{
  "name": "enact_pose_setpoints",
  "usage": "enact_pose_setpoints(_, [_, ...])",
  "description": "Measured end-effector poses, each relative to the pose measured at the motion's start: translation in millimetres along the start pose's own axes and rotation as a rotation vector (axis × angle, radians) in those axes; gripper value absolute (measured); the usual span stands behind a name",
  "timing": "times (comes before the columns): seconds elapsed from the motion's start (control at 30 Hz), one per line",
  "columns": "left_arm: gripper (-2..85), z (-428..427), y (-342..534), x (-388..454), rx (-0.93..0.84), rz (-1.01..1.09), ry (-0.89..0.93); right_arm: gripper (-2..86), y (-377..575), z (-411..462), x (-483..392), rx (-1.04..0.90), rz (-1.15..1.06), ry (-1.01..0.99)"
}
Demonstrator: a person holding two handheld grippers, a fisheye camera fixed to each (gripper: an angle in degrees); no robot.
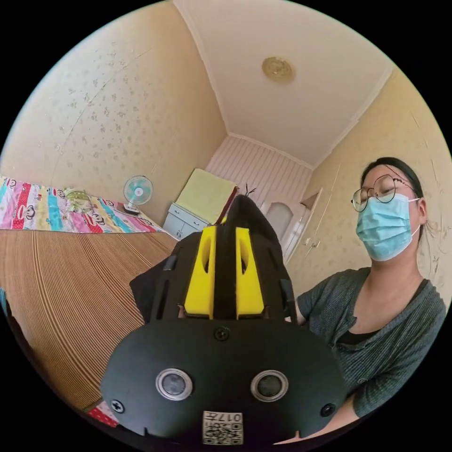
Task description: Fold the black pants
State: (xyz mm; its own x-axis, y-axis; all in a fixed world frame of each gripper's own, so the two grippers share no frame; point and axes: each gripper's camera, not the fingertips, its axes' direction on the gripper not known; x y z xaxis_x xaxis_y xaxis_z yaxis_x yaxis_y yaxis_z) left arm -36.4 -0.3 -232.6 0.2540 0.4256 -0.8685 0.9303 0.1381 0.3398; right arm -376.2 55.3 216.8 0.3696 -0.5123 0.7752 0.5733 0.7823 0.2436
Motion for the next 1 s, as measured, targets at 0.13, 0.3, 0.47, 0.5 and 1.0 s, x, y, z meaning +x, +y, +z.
enact_pose_setpoints(0.13, [4.9, -9, 21, -24, -0.164, -0.078, -0.145, 2.7, -22, -40, -19, 0.177, -0.03, 0.039])
enact_pose_setpoints(0.3, [7.0, 20, 86, -64, -0.367, -0.192, -0.265, 2.5, -54, -69, -59, 0.349, -0.192, -0.034])
enact_pose_setpoints(0.47, [19.2, 172, 120, -60, -0.44, -0.243, 0.096, 2.4, -89, -48, -88, 0.482, -0.312, -0.145])
enact_pose_setpoints(0.5, [20.9, 187, 117, -49, -0.426, -0.212, 0.138, 2.4, -93, -44, -89, 0.488, -0.314, -0.15])
enact_pose_setpoints(1.0, [8.5, 129, -17, 108, 0.208, 0.221, 0.036, 2.4, -138, -3, -157, 0.541, -0.26, 0.194])
